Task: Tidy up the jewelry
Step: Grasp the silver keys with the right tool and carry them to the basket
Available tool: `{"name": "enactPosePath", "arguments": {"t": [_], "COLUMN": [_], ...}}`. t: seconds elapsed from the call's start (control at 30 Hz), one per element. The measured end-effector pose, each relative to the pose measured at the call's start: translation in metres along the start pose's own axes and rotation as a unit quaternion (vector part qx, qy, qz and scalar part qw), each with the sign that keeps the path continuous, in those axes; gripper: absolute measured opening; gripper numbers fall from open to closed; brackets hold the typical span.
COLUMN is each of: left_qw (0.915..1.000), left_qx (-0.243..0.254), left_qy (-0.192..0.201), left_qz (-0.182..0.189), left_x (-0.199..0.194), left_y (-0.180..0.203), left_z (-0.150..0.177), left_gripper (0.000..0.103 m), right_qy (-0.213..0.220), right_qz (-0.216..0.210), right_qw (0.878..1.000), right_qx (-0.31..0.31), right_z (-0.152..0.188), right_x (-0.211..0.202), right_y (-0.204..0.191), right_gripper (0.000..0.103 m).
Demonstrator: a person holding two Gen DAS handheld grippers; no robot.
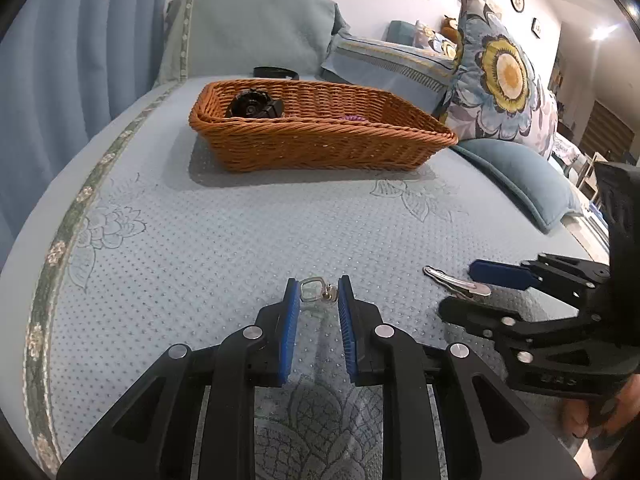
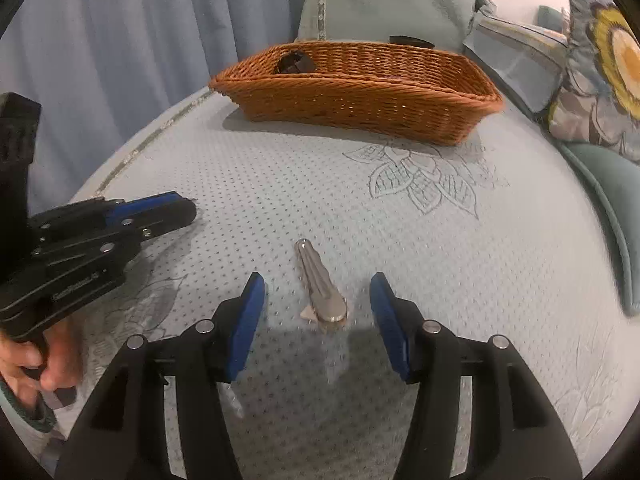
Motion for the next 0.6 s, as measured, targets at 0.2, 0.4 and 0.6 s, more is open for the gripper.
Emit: {"name": "enactPosePath", "arguments": {"t": [0.2,0.4,0.6], "left_qw": [0.9999,0.9989,0.9954], "left_qx": [0.001,0.016,0.034], "left_qy": [0.009,0.041,0.086], "left_qz": [0.009,0.017,0.024], "left_x": [-0.004,-0.018,-0.028], "left_y": [0.002,0.011,0.024], "left_z": [-0.002,-0.017,-0.069], "left_gripper": [0.018,0.018,0.018], "right_qy": [0.009,0.062,0.123], "right_qz": [0.01,0.009,0.008], "right_qw": [1.0,0.998,0.991], "right_qx": [0.006,0.03,0.047], "right_z": [0.0,-0.026,-0.091], "right_x": [-0.007,-0.034,-0.059], "right_y": [0.004,0.02,0.047], "right_gripper": [0.014,0.014,0.014]}}
Point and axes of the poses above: each gripper's, at about its wrist camera, not at the fingertips, and x roughly the way its jaws point, y to its right, z to its underside, the point moved 9 cm from there along x, roughly the way its jaws point, and after that the axes turned 4 degrees about -x, right-handed, at the moved point
